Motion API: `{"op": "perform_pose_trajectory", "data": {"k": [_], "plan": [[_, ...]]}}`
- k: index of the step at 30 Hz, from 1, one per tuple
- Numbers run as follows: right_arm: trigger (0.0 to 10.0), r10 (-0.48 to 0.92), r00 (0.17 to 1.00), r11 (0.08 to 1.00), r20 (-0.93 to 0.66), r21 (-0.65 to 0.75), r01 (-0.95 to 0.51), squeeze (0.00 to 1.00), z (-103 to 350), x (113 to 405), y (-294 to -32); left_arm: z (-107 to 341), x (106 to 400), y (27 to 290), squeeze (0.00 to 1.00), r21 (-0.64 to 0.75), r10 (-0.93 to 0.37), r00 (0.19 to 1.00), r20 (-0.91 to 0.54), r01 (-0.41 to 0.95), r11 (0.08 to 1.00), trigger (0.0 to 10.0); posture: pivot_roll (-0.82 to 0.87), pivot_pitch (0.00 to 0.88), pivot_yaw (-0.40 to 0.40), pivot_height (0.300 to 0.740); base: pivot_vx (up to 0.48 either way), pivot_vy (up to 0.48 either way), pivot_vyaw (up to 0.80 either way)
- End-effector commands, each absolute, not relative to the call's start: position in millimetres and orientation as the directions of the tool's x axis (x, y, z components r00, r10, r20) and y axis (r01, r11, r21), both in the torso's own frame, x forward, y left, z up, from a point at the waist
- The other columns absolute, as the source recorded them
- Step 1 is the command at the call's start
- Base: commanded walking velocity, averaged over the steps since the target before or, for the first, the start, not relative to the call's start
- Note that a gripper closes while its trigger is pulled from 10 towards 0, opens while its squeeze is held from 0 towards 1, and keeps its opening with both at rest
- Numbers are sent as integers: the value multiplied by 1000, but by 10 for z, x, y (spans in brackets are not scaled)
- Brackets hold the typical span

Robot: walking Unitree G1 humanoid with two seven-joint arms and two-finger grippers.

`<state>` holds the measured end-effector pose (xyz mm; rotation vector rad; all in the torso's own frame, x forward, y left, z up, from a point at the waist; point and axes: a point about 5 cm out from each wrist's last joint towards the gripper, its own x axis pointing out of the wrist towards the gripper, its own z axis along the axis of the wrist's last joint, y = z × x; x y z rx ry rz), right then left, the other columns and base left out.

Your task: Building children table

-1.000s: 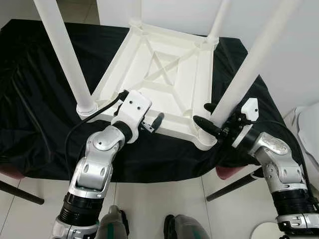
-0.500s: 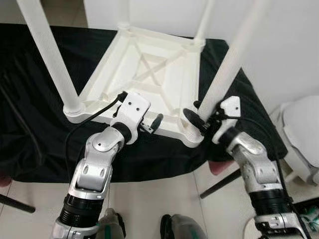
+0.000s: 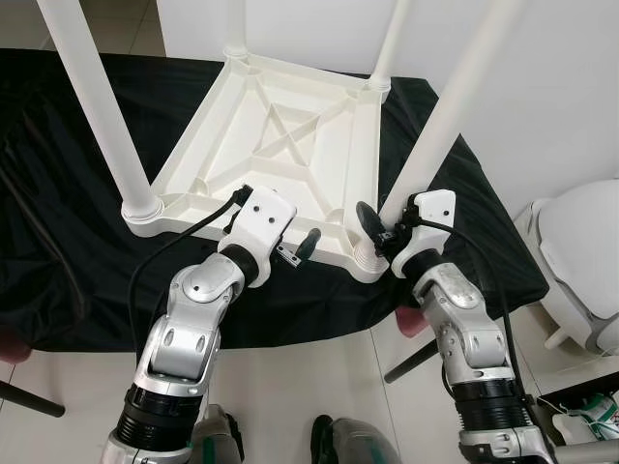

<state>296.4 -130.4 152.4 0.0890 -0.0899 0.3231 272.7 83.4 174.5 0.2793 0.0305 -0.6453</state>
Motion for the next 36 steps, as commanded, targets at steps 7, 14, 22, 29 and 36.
{"op": "perform_pose_trajectory", "data": {"k": [7, 14, 22, 29, 36], "plan": [[10000, 289, 948, 939, 137, 154, -308, 1000, 1506, 2932, -1412, 1759, 2758, 827, 0, 261, -507, 858, -83, 509, 820, 10000, -60, 67, -63, 740, 0, 0, 0], [10000, 235, 944, 951, 232, 146, -273, 0, 1596, 2886, -1484, 1756, 2765, 841, 0, 252, -472, 879, -71, 474, 844, 10000, -55, 70, -61, 740, 0, 0, 0], [10000, 295, 923, 945, 249, 71, -321, 0, 1514, 2703, -1475, 1705, 2731, 904, 0, 253, -427, 903, -46, 424, 869, 10000, -50, 73, -56, 740, 0, 0, 0], [10000, 337, 907, 931, 252, 56, -361, 0, 1492, 2637, -1496, 1660, 2674, 907, 0, 284, -461, 886, -51, 455, 844, 10000, -51, 72, -54, 740, 0, 0, 0], [10000, 257, 931, 957, 259, 63, -282, 0, 1482, 2645, -1671, 1686, 2662, 954, 0, 309, -496, 868, -30, 480, 821, 10000, -53, 50, -50, 740, 0, 0, 0]]}}
